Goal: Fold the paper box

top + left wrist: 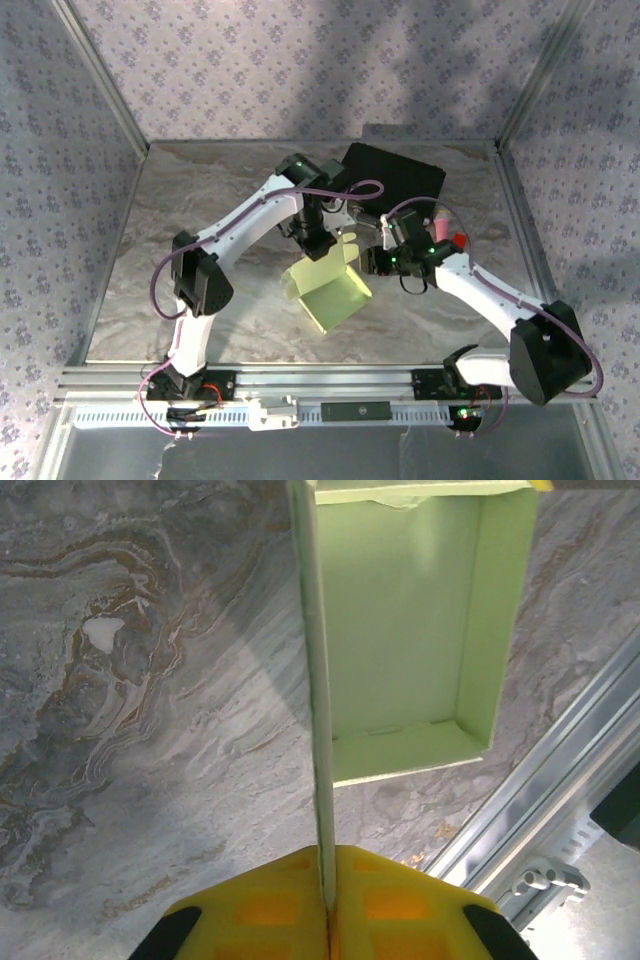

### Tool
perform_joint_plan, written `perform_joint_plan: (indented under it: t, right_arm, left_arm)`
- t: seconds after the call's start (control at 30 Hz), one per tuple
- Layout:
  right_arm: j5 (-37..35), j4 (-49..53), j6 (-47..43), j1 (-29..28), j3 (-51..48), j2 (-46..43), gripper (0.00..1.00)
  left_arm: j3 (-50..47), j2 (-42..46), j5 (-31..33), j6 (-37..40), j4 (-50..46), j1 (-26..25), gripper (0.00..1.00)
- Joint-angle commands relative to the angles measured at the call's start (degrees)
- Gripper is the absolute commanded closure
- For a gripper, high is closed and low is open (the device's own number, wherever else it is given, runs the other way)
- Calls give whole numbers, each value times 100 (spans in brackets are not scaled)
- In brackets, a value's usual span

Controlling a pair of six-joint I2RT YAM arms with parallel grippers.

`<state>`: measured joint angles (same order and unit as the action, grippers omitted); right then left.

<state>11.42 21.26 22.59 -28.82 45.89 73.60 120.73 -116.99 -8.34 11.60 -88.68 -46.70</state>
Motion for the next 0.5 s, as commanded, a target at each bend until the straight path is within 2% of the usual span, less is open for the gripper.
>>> perform_joint_plan:
  t: [0.0,0.23,0.37,0.47]
  right_arm:
    - [-170,-226,-123,-41,-30,149,56]
    - [-500,-343,-158,-59,-124,-30,53]
    - [-212,-657,-364,63,-239,-300,46]
    - [7,-579,-706,89,-42,-176,42]
  left_arm:
    - [281,-51,91,159,-73,45,88]
    - [530,-180,204,130,-94,-12,81]
    - [582,-278,275,136,-53,-56,79]
    - [703,-333,384,90,-84,-120,79]
